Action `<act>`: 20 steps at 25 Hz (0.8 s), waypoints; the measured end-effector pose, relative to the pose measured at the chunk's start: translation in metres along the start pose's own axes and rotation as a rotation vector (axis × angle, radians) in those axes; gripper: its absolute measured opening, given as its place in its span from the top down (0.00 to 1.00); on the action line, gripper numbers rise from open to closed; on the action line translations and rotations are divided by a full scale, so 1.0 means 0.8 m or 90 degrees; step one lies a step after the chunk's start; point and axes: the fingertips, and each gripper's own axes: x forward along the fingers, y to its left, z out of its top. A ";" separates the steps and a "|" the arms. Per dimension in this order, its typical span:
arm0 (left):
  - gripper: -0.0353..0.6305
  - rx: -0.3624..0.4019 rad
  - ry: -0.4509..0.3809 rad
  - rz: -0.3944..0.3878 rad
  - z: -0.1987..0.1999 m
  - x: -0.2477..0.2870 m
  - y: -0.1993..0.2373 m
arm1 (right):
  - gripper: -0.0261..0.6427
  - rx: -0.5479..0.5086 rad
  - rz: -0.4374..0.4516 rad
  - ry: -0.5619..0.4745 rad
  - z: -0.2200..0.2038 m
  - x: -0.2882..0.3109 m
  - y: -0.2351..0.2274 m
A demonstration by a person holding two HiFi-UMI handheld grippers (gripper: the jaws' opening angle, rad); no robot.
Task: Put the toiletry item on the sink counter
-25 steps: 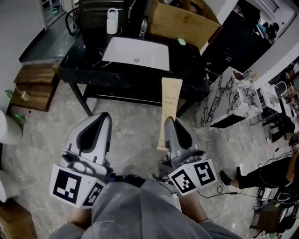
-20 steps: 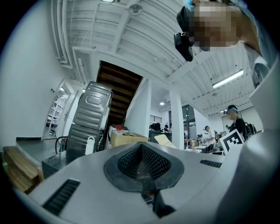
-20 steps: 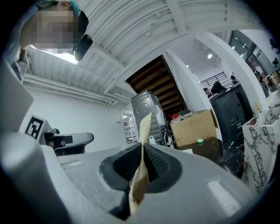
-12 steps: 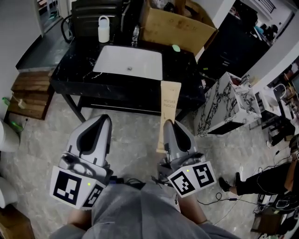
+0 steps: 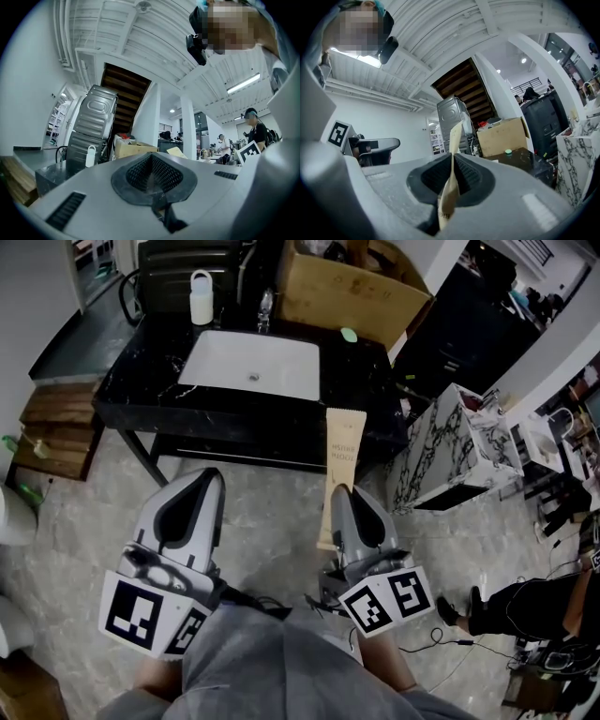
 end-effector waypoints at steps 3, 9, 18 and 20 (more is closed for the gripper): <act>0.94 0.008 0.000 -0.001 0.003 0.002 -0.004 | 0.94 -0.036 0.008 -0.005 0.004 -0.006 0.005; 0.94 0.017 -0.006 -0.012 0.011 0.007 -0.015 | 0.94 -0.046 0.023 -0.019 0.015 -0.011 0.014; 0.94 0.022 -0.009 -0.028 0.007 0.024 -0.009 | 0.94 -0.040 0.005 -0.026 0.015 0.002 0.002; 0.94 0.022 -0.010 -0.031 0.007 0.033 -0.003 | 0.94 -0.039 0.001 -0.027 0.015 0.012 -0.001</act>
